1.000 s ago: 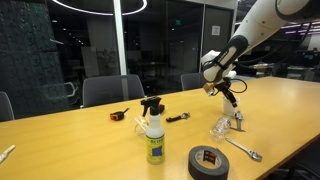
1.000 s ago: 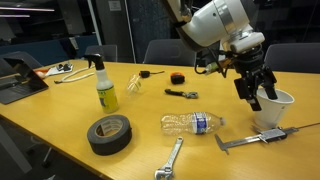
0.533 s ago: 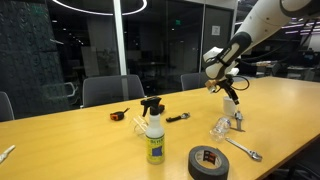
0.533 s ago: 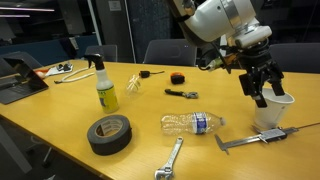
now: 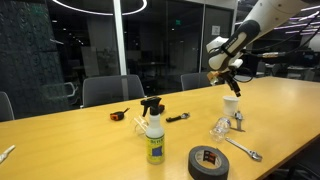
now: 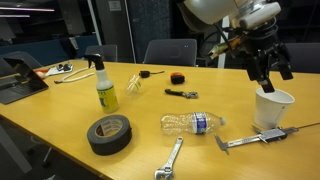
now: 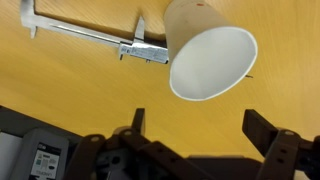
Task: Pick the cup and put it upright
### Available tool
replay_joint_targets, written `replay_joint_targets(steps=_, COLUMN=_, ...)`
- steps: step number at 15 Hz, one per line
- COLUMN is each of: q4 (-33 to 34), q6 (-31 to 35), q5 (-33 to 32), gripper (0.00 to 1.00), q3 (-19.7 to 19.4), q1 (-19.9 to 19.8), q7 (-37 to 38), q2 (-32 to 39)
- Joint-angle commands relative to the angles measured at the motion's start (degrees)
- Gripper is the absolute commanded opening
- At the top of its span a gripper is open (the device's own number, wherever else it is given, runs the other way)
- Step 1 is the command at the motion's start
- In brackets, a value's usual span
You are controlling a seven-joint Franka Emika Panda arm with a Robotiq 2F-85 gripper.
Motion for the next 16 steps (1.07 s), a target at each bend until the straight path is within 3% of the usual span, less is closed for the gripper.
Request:
replay_joint_targets(steps=1, q4=-7.52, q6=1.14, q5=0.91, gripper=1.00, q3=1.56, q1=-1.30, q7=-3.62, q2=-12.03)
replay_joint_targets(steps=8, q4=-21.36, q6=1.21, q5=11.86, gripper=1.00, q3=4.37, q1=-4.46, q7=-24.33, q2=-34.79)
replay_joint_targets(steps=16, q4=-41.42, q6=-1.12, q5=23.40, gripper=1.00, q3=3.81, q1=-8.32, q7=-52.96, q2=-57.89)
